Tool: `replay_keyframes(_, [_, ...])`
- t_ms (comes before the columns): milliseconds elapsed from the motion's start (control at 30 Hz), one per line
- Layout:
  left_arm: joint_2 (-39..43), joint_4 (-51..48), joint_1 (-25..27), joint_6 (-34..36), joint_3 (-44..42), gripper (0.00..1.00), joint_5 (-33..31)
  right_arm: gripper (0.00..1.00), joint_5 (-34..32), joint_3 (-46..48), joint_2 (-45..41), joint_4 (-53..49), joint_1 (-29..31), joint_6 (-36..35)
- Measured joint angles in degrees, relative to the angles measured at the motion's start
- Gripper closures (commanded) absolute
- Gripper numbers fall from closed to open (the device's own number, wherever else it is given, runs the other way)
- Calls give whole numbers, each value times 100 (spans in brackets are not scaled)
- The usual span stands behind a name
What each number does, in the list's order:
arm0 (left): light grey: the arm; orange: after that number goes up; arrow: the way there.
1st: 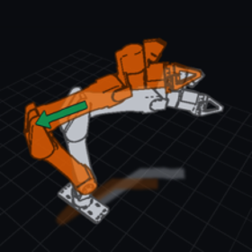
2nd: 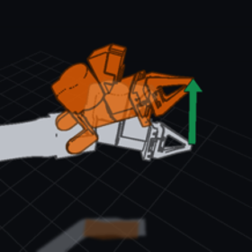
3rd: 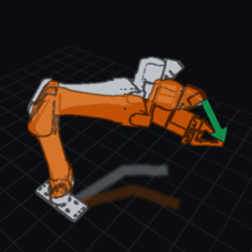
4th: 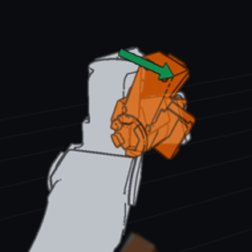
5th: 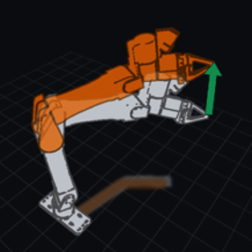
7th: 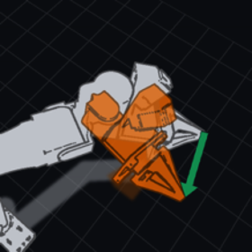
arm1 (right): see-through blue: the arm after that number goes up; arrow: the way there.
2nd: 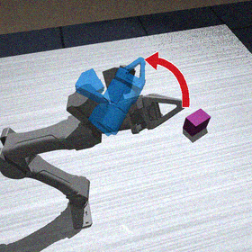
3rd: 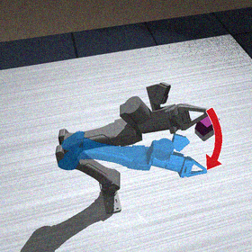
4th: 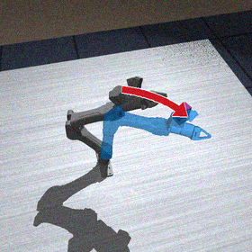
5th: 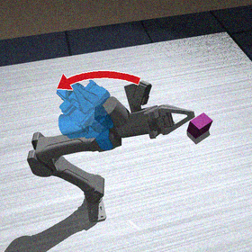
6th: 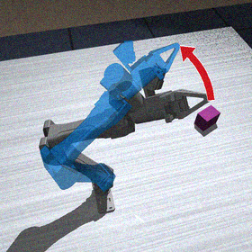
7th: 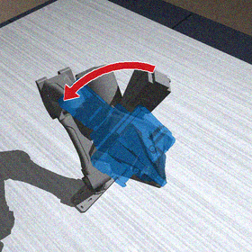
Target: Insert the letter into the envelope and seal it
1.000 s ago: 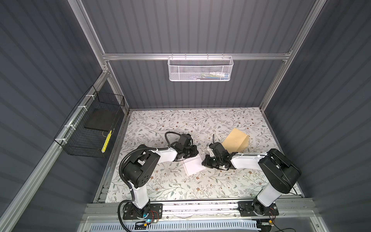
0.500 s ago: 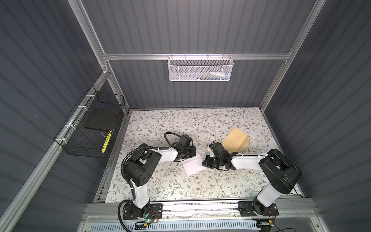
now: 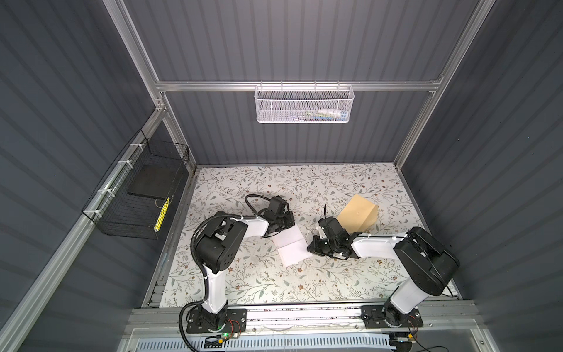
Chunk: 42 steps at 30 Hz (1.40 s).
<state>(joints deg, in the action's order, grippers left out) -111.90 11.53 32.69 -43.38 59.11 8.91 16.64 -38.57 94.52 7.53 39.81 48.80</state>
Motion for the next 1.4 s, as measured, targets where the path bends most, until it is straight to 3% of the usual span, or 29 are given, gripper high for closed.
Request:
replay_keyframes(467, [-90, -57, -203, 31, 236, 89, -236, 100, -24, 33, -37, 7, 13, 28])
replay_keyframes(667, [734, -638, -103, 111, 232, 87, -116, 100, -63, 33, -68, -63, 31, 31])
replay_keyframes(833, [1292, -535, 236, 111, 57, 87, 236, 100, -66, 33, -72, -85, 33, 31])
replay_keyframes(1067, [1067, -470, 765, -22, -595, 89, 472, 100, -79, 31, -74, -96, 37, 28])
replay_keyframes(1400, [837, -481, 804, -87, -850, 92, 315, 100, -107, 28, -149, -275, 59, 26])
